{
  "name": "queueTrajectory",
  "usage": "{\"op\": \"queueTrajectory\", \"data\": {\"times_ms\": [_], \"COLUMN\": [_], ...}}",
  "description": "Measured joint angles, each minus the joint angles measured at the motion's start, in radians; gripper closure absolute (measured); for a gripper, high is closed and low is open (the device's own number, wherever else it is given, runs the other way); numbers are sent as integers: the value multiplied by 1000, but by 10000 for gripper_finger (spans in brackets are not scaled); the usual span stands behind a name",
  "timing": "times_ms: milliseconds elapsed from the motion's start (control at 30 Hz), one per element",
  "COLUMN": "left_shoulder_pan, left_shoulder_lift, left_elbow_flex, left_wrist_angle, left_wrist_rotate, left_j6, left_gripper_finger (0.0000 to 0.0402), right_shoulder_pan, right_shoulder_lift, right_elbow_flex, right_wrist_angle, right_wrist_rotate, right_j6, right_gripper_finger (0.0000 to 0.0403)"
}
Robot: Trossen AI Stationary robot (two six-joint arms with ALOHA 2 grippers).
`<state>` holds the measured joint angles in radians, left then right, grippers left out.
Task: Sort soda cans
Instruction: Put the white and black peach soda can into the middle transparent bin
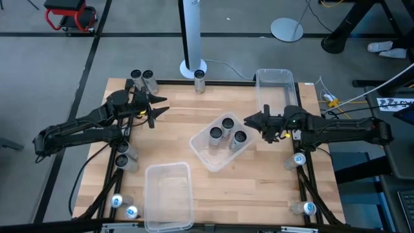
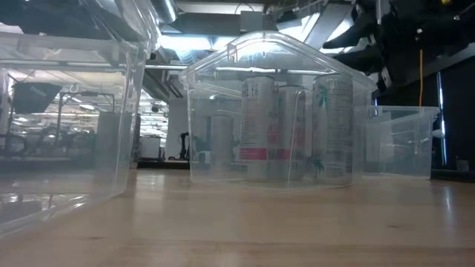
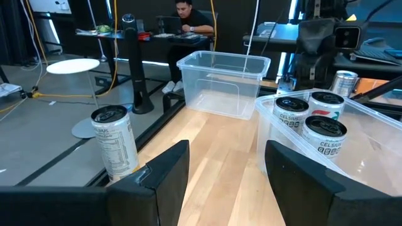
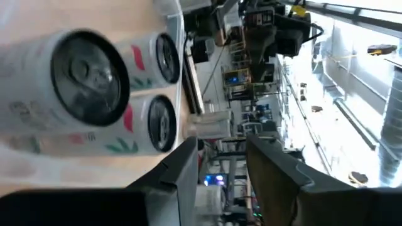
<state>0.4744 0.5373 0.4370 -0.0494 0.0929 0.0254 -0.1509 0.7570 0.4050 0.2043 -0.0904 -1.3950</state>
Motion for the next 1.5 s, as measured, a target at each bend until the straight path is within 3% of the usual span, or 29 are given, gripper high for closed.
{"op": "queueTrajectory", "data": {"times_ms": [300,667,767,900,1033,1300,1500], "left_shoulder_pan": [7,1,1,3,6,6,6], "left_shoulder_lift": [-1,43,56,87,119,161,156], "left_elbow_flex": [0,0,0,0,2,81,104], "left_wrist_angle": [66,251,288,375,455,346,259], "left_wrist_rotate": [-57,-57,-71,-200,-193,-174,-171], "left_j6": [92,-176,-159,-153,-97,-16,66], "left_gripper_finger": [204,204,204,204,204,204,204], "right_shoulder_pan": [0,0,0,0,0,0,0], "right_shoulder_lift": [-1,-1,-1,-1,-1,52,173], "right_elbow_flex": [0,0,0,0,0,24,147], "right_wrist_angle": [29,30,30,56,112,212,204], "right_wrist_rotate": [-7,-7,-7,2,10,115,180], "right_j6": [37,107,107,104,96,51,-22], "right_gripper_finger": [269,269,269,269,269,260,196]}}
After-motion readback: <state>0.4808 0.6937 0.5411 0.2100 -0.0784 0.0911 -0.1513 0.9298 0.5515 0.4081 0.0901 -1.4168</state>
